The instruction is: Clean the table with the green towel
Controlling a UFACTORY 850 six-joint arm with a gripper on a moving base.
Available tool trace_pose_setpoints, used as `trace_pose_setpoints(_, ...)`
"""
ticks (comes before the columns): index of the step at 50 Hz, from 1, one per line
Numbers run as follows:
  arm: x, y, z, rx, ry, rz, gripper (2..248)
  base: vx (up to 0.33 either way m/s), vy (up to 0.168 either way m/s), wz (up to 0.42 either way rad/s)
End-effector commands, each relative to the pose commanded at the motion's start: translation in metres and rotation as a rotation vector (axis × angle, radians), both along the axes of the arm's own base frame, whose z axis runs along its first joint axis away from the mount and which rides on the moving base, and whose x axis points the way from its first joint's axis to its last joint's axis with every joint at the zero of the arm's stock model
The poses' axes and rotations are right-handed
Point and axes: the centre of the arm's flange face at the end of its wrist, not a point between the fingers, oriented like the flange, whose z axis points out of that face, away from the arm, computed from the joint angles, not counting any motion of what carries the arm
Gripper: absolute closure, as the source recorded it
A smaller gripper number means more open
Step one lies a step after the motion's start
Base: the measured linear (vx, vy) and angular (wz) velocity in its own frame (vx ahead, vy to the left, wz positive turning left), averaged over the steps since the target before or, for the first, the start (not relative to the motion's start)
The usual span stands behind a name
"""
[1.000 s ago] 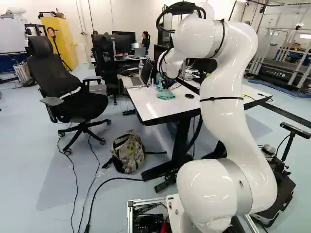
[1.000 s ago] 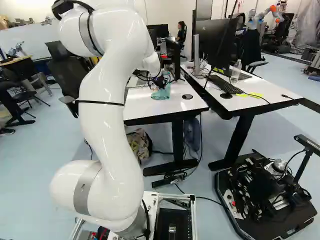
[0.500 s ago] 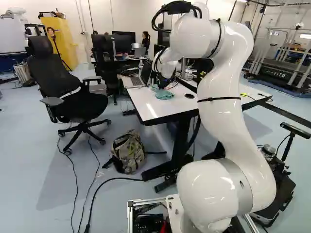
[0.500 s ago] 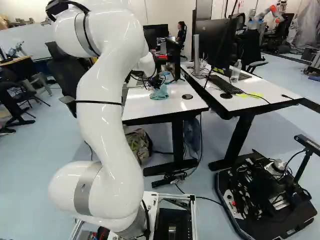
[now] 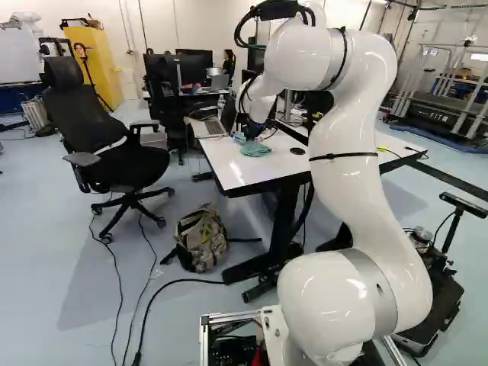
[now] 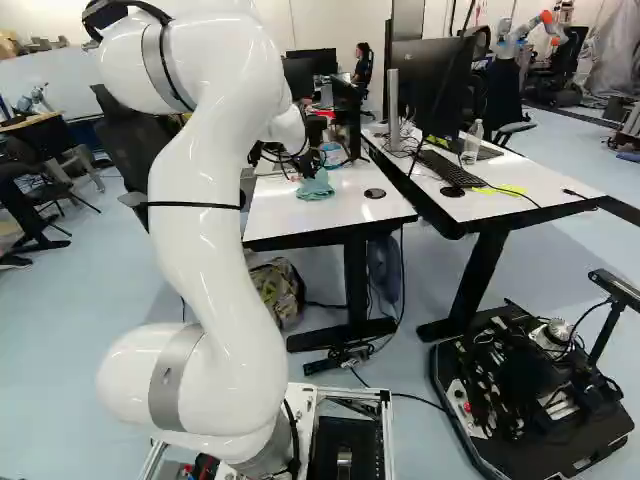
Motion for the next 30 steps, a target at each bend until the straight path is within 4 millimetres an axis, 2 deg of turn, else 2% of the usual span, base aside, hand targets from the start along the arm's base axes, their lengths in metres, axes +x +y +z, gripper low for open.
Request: trace_pose_setpoints(30, 0.001, -0.044, 0.000, 0.000, -0.002, -0.063, 223, 0.000, 0.000, 0.000)
